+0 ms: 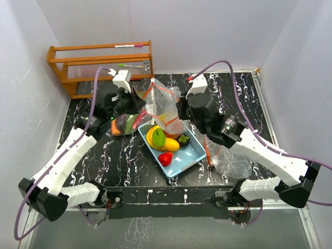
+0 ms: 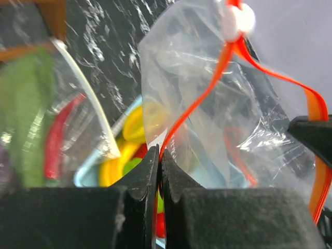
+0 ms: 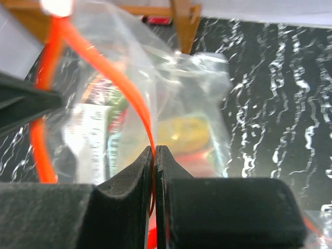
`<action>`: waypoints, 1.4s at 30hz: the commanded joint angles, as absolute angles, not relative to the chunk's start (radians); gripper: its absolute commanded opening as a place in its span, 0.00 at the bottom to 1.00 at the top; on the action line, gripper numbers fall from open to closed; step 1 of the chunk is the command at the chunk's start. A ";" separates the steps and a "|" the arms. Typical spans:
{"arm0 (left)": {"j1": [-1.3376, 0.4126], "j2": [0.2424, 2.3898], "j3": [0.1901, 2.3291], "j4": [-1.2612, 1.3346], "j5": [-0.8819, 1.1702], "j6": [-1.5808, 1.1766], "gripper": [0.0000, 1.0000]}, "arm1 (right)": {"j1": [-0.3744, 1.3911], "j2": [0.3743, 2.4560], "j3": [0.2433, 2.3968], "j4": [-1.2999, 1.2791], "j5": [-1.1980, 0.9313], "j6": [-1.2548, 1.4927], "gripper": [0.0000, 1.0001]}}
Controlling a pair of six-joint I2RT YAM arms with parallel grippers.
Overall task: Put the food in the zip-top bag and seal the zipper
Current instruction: Open the zipper of the food storage bag.
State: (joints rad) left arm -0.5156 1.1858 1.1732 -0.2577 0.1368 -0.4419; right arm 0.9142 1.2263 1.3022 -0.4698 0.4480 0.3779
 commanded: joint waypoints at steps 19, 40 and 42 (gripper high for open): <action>-0.520 0.967 1.329 -0.551 -0.260 -0.103 0.00 | 0.920 1.302 1.313 -0.217 0.143 0.284 0.28; -0.520 1.010 1.556 -0.854 -0.520 0.130 0.00 | 0.918 1.199 1.207 -0.441 0.441 0.379 0.93; -0.520 1.006 1.532 -0.847 -0.499 0.116 0.00 | 0.919 1.237 1.184 -0.476 0.473 0.415 0.95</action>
State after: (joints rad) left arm -0.5255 0.9970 1.5383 -0.7734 -0.4625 0.0917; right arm 0.9215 1.1625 1.2045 -0.3099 0.3157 0.3466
